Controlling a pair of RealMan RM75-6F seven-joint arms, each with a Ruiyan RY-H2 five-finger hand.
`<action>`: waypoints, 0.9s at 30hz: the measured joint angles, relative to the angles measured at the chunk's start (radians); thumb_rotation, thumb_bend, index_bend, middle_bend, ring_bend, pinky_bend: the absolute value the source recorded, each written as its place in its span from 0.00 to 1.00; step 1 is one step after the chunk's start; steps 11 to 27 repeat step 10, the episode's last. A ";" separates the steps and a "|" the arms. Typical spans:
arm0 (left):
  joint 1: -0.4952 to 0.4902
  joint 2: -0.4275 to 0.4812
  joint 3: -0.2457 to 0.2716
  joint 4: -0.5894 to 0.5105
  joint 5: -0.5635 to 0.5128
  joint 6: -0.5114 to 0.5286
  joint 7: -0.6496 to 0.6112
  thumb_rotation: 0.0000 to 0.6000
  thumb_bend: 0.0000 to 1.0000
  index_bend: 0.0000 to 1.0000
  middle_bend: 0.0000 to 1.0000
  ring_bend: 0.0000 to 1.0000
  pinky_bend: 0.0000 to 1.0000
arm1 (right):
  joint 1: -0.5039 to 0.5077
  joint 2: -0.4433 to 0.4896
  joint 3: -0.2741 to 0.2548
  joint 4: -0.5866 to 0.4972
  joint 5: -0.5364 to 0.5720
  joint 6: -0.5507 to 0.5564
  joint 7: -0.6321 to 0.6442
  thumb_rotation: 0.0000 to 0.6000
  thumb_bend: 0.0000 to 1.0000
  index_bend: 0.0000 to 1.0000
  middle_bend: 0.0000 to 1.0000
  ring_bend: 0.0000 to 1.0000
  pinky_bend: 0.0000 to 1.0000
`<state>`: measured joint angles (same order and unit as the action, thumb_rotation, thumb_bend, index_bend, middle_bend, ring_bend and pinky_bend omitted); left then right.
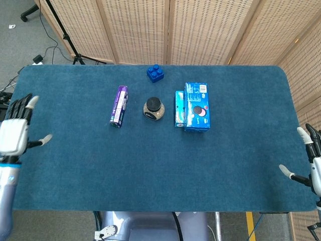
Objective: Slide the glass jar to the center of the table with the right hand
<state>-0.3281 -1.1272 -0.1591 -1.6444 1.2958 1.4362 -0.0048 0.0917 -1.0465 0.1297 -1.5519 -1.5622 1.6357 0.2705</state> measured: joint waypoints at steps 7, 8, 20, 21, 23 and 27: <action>0.155 0.011 0.092 0.023 0.059 0.132 -0.114 1.00 0.00 0.00 0.00 0.00 0.00 | -0.007 0.013 -0.003 -0.020 0.009 -0.006 -0.032 1.00 0.00 0.00 0.00 0.00 0.00; 0.169 0.010 0.101 0.029 0.065 0.143 -0.117 1.00 0.00 0.00 0.00 0.00 0.00 | -0.008 0.013 -0.004 -0.020 0.009 -0.007 -0.037 1.00 0.00 0.00 0.00 0.00 0.00; 0.198 0.009 0.119 0.038 0.076 0.160 -0.123 1.00 0.00 0.00 0.00 0.00 0.00 | -0.009 0.012 -0.005 -0.023 0.010 -0.009 -0.052 1.00 0.00 0.00 0.00 0.00 0.00; 0.198 0.009 0.119 0.038 0.076 0.160 -0.123 1.00 0.00 0.00 0.00 0.00 0.00 | -0.009 0.012 -0.005 -0.023 0.010 -0.009 -0.052 1.00 0.00 0.00 0.00 0.00 0.00; 0.198 0.009 0.119 0.038 0.076 0.160 -0.123 1.00 0.00 0.00 0.00 0.00 0.00 | -0.009 0.012 -0.005 -0.023 0.010 -0.009 -0.052 1.00 0.00 0.00 0.00 0.00 0.00; 0.198 0.009 0.119 0.038 0.076 0.160 -0.123 1.00 0.00 0.00 0.00 0.00 0.00 | -0.009 0.012 -0.005 -0.023 0.010 -0.009 -0.052 1.00 0.00 0.00 0.00 0.00 0.00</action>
